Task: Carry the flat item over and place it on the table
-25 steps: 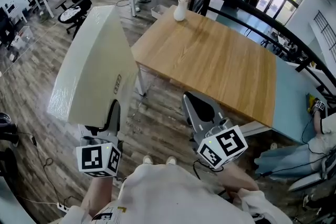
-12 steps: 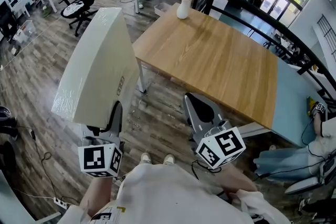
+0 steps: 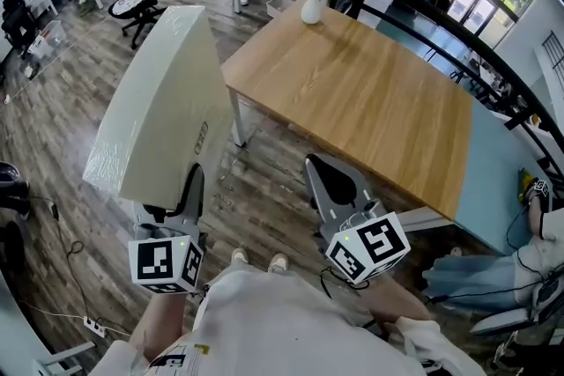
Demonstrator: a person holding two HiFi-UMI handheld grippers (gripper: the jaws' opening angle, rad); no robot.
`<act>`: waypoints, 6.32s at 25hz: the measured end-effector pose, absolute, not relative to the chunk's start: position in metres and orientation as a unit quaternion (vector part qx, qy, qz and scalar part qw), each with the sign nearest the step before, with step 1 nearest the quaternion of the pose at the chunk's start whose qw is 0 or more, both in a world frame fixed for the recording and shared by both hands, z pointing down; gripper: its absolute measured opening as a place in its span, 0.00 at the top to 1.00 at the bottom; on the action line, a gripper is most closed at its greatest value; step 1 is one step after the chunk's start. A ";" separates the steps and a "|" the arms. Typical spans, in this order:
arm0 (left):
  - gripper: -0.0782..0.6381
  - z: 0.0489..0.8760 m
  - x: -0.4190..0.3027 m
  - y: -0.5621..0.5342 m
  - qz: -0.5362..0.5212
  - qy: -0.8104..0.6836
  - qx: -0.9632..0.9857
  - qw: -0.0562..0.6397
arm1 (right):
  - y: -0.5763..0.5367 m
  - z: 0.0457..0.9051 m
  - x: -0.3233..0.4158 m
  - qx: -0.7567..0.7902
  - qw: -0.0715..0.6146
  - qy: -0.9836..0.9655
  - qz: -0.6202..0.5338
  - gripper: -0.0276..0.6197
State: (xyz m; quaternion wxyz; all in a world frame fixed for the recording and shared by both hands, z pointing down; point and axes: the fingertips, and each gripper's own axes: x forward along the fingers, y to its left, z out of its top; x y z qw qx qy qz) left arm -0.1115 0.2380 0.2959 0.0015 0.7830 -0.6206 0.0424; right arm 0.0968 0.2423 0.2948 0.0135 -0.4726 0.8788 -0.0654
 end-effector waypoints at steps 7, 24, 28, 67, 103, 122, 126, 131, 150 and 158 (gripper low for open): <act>0.53 0.297 -0.096 0.241 0.044 -0.624 0.780 -0.003 | 0.246 0.297 0.109 -0.459 0.014 0.887 -0.053 0.96; 0.53 0.300 -0.091 0.223 0.037 -0.628 0.778 -0.002 | 0.229 0.309 0.118 -0.455 0.021 0.888 -0.068 0.96; 0.53 0.304 -0.101 0.201 0.035 -0.627 0.778 0.001 | 0.208 0.312 0.111 -0.458 0.017 0.886 -0.071 0.96; 0.53 0.313 -0.199 -0.171 0.050 -0.576 0.816 0.017 | -0.149 0.297 0.007 -0.514 0.010 0.856 -0.062 0.96; 0.53 0.331 -0.188 -0.231 0.059 -0.569 0.820 0.026 | -0.213 0.322 0.016 -0.511 -0.006 0.854 -0.098 0.96; 0.53 0.380 -0.151 -0.293 0.056 -0.554 0.830 0.003 | -0.269 0.362 0.029 -0.489 -0.016 0.865 -0.112 0.96; 0.53 0.408 -0.148 -0.313 0.064 -0.550 0.833 -0.003 | -0.289 0.384 0.027 -0.484 -0.008 0.868 -0.114 0.96; 0.53 0.438 -0.153 -0.335 0.068 -0.557 0.828 0.001 | -0.310 0.417 0.021 -0.479 -0.005 0.869 -0.120 0.96; 0.52 0.547 -0.146 -0.384 0.094 -0.545 0.833 0.023 | -0.345 0.512 0.036 -0.495 -0.019 0.857 -0.141 0.96; 0.52 0.573 -0.134 -0.396 0.099 -0.534 0.840 0.012 | -0.355 0.533 0.041 -0.496 -0.021 0.854 -0.154 0.96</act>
